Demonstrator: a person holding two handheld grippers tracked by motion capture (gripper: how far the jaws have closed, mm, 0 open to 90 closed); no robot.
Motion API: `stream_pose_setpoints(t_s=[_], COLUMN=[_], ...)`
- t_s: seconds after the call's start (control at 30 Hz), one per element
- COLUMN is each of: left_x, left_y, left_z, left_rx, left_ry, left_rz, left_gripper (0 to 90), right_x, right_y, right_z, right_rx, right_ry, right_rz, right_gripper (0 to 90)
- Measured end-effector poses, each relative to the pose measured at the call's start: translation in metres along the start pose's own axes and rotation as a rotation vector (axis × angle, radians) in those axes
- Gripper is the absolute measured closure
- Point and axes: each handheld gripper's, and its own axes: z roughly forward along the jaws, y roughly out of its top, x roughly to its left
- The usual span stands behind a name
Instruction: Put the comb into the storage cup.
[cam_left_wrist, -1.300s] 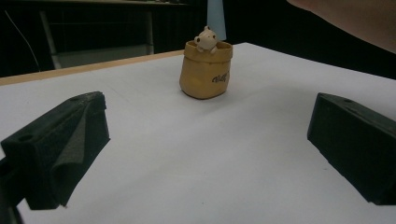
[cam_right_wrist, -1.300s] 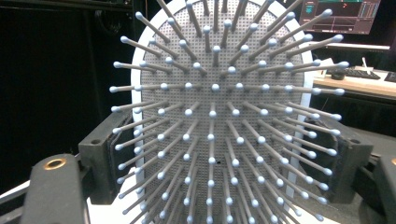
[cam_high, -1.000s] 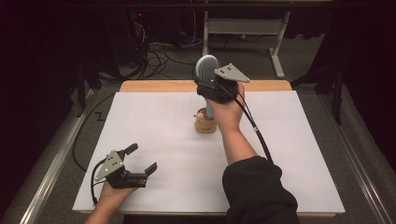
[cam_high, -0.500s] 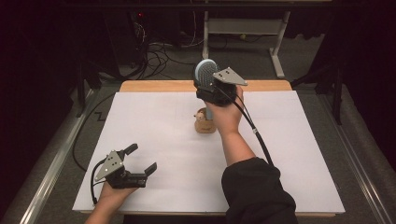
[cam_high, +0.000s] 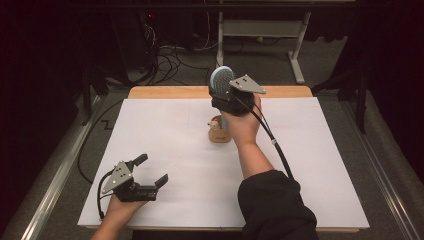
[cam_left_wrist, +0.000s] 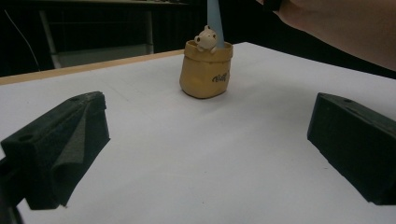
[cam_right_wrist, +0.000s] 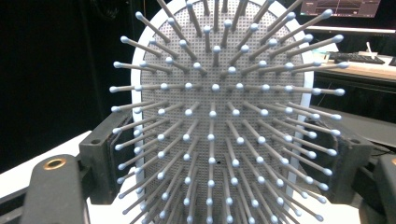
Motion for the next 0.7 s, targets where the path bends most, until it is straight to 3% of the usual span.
stream_pose_setpoints(t_s=[0.7], left_x=[-0.001], left_y=[0.000], left_z=[0.000], left_rx=[-0.001], left_ry=[-0.005], left_rz=[0.004], left_gripper=[0.2], right_x=[0.000], right_y=[-0.018], right_z=[0.005], right_rx=[0.034], right_ry=[0.003], right_rz=[0.007], right_gripper=[20.6])
